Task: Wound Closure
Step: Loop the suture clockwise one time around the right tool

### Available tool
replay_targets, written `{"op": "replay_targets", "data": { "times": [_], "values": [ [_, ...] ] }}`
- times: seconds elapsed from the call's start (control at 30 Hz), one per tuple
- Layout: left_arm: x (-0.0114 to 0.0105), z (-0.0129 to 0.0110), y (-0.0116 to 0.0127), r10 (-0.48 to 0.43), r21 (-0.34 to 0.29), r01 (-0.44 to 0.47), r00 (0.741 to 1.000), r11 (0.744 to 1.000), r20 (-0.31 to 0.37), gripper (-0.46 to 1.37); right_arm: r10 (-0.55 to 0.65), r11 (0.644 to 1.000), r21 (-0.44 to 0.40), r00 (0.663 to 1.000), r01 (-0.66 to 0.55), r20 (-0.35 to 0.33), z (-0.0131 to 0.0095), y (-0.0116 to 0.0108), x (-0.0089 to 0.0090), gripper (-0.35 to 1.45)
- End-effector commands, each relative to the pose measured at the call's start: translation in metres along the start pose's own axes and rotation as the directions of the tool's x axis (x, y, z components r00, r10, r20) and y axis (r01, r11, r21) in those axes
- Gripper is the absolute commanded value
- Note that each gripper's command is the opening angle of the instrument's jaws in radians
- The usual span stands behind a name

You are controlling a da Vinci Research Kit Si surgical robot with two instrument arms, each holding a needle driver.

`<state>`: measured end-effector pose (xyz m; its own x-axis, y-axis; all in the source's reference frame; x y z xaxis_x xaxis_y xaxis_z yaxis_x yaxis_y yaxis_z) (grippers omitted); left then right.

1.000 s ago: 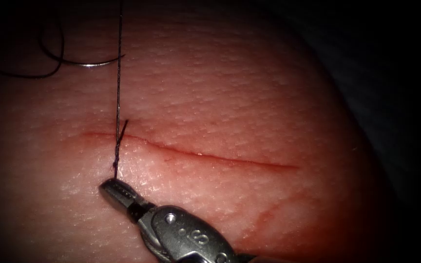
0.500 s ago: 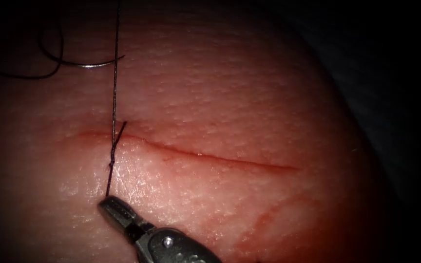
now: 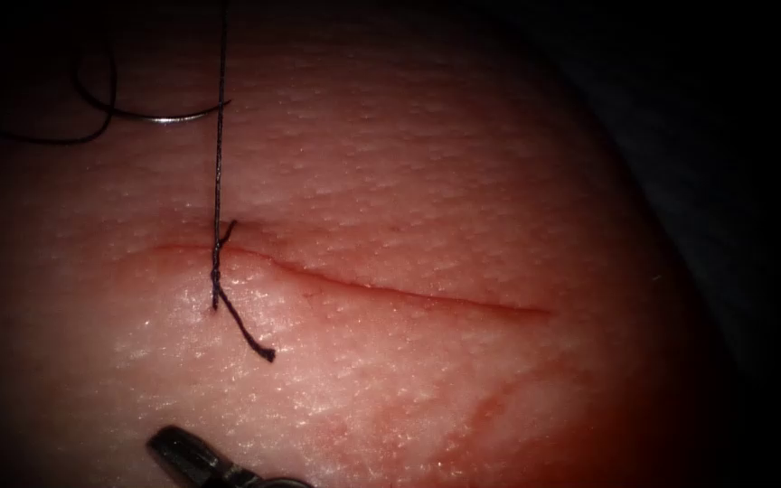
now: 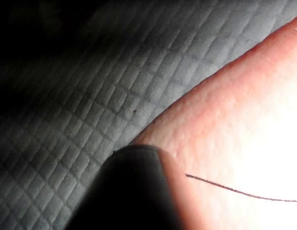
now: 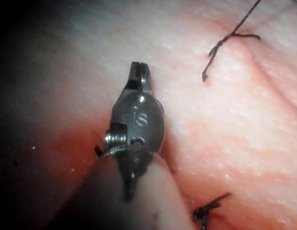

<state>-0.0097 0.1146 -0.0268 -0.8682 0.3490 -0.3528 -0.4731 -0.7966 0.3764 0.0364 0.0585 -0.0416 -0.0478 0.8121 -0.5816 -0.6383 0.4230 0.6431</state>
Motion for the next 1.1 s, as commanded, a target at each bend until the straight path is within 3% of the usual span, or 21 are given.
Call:
{"op": "replay_targets", "data": {
  "times": [0.03,0.17,0.33,0.53,0.67,1.1],
  "values": [
    [0.0005,-0.0002,0.0008,0.004,-0.032,-0.004,1.0,0.999,-0.012,-0.35,-0.002,1.0,-0.001,1.0,0.002,-0.007,0.0,0.0001,-0.0001,-0.35],
    [0.0025,-0.0008,0.0044,0.018,-0.086,-0.021,0.999,0.996,-0.038,-0.35,-0.015,1.0,0.001,1.0,0.015,-0.017,-0.0002,0.0003,0.0005,-0.35],
    [0.0035,-0.0012,0.0071,0.022,-0.12,-0.027,0.999,0.992,-0.049,-0.35,-0.016,1.0,0.003,1.0,0.017,-0.026,-0.0005,0.0007,0.0009,-0.35],
    [0.0019,-0.0025,0.0098,0.021,-0.162,-0.03,0.998,0.986,-0.057,-0.35,-0.015,1.0,0.007,0.999,0.015,-0.029,-0.001,0.0011,0.0011,-0.35],
    [0.0001,-0.0046,0.012,-0.01,-0.207,-0.005,0.997,0.978,-0.071,-0.35,-0.009,0.999,0.031,0.999,0.011,-0.041,-0.001,0.0016,0.0017,-0.35],
    [-0.0017,-0.0089,0.0156,-0.042,-0.284,0.016,0.995,0.959,-0.087,-0.35,-0.01,0.999,0.035,0.999,0.011,-0.04,-0.0008,0.0026,0.0018,-0.35]
  ]
}}
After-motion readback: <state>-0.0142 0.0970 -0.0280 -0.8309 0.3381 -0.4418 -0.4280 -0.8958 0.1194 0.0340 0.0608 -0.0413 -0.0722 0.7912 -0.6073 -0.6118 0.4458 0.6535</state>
